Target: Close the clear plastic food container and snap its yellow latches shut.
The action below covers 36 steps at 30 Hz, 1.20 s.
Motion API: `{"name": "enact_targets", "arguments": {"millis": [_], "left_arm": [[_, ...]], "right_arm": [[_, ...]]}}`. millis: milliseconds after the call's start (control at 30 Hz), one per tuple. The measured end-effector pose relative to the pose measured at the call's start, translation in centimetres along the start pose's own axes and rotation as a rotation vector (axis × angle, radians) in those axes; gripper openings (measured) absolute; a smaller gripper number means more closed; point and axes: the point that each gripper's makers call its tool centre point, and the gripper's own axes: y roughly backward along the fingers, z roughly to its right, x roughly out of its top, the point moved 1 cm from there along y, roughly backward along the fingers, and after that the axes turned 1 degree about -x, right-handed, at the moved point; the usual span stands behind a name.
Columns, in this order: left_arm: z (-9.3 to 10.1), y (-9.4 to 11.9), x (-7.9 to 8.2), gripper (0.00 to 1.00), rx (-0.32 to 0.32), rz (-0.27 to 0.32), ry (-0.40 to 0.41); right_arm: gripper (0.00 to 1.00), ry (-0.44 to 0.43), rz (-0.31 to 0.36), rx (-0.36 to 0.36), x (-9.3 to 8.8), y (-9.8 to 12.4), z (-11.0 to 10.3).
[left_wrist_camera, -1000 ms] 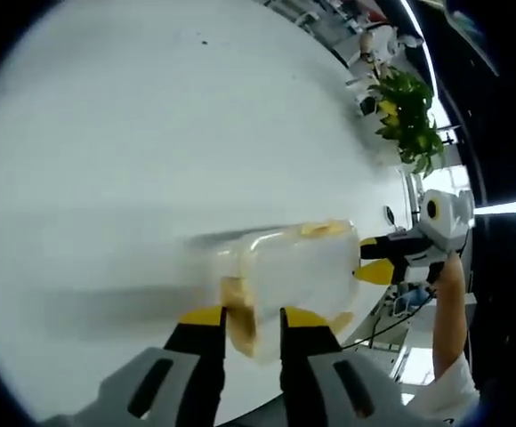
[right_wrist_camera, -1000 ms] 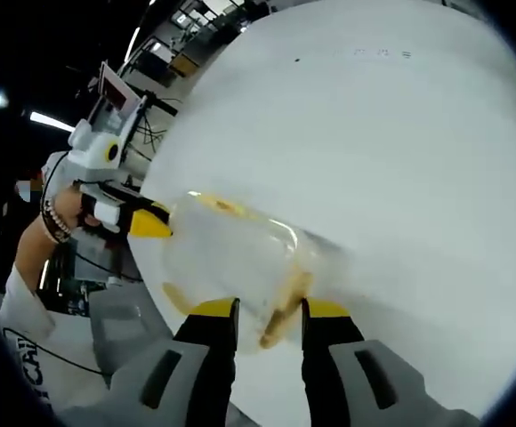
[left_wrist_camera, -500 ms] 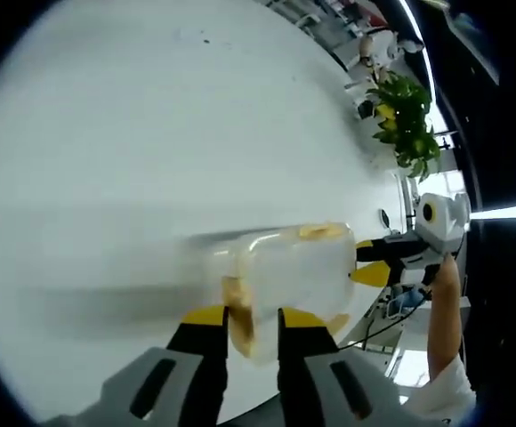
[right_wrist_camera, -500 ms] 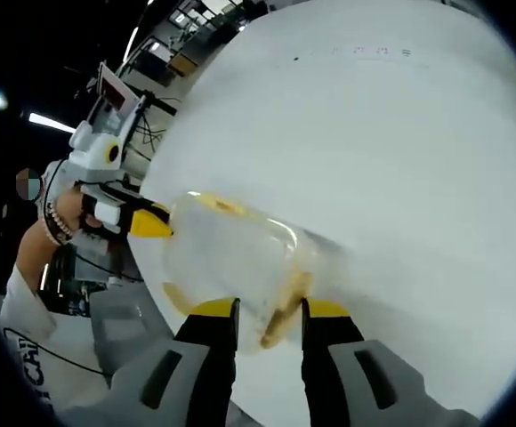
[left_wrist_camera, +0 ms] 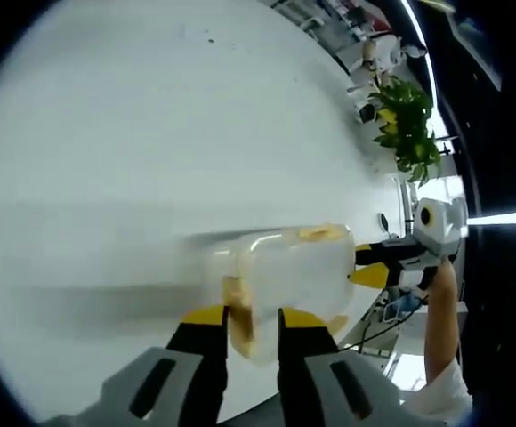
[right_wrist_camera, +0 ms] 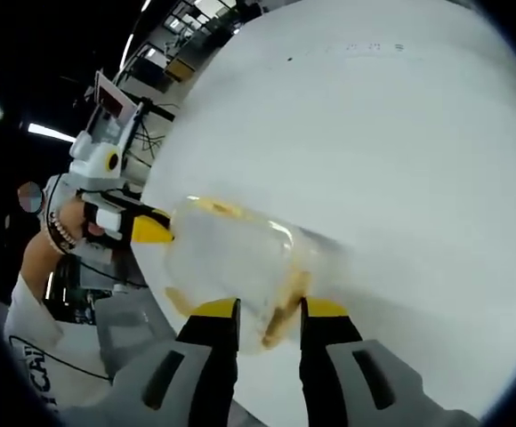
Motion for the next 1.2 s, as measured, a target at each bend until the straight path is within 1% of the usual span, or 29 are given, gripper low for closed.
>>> {"name": "enact_targets", "arguments": {"millis": [67, 167, 200, 233, 333, 567, 667, 800, 1033, 1200], "left_arm": [[0.04, -0.01, -0.02, 0.14, -0.001, 0.000, 0.004], [-0.03, 0.04, 0.02, 0.14, -0.002, 0.000, 0.005], [0.03, 0.03, 0.04, 0.14, -0.001, 0.000, 0.002], [-0.04, 0.12, 0.03, 0.14, -0.002, 0.001, 0.003], [-0.05, 0.10, 0.07, 0.14, 0.001, 0.002, -0.011], [-0.08, 0.19, 0.01, 0.14, 0.006, 0.007, -0.030], [0.04, 0.21, 0.04, 0.14, 0.015, 0.006, -0.062], [-0.10, 0.28, 0.19, 0.14, 0.018, -0.001, -0.089], [-0.08, 0.43, 0.53, 0.15, 0.031, -0.005, -0.158], [-0.18, 0.49, 0.56, 0.15, 0.033, 0.003, -0.174]], "right_arm": [[0.22, -0.023, 0.003, 0.013, 0.04, -0.03, 0.00], [0.20, -0.031, 0.006, 0.019, 0.09, -0.05, -0.02], [0.21, -0.111, -0.028, 0.041, -0.70, -0.17, -0.52], [0.20, -0.083, 0.009, 0.053, -0.28, -0.30, -0.21], [0.21, -0.043, 0.011, 0.038, -0.61, -0.39, -0.34], [0.22, -0.032, 0.000, 0.029, -0.27, -0.59, -0.31], [0.22, -0.024, -0.001, 0.019, -0.04, -0.51, -0.22], [0.22, -0.035, 0.003, 0.019, -0.02, -0.50, -0.22], [0.23, -0.052, 0.032, 0.022, 0.13, -0.49, -0.29], [0.23, -0.029, 0.041, 0.018, 0.21, -0.40, -0.39]]}}
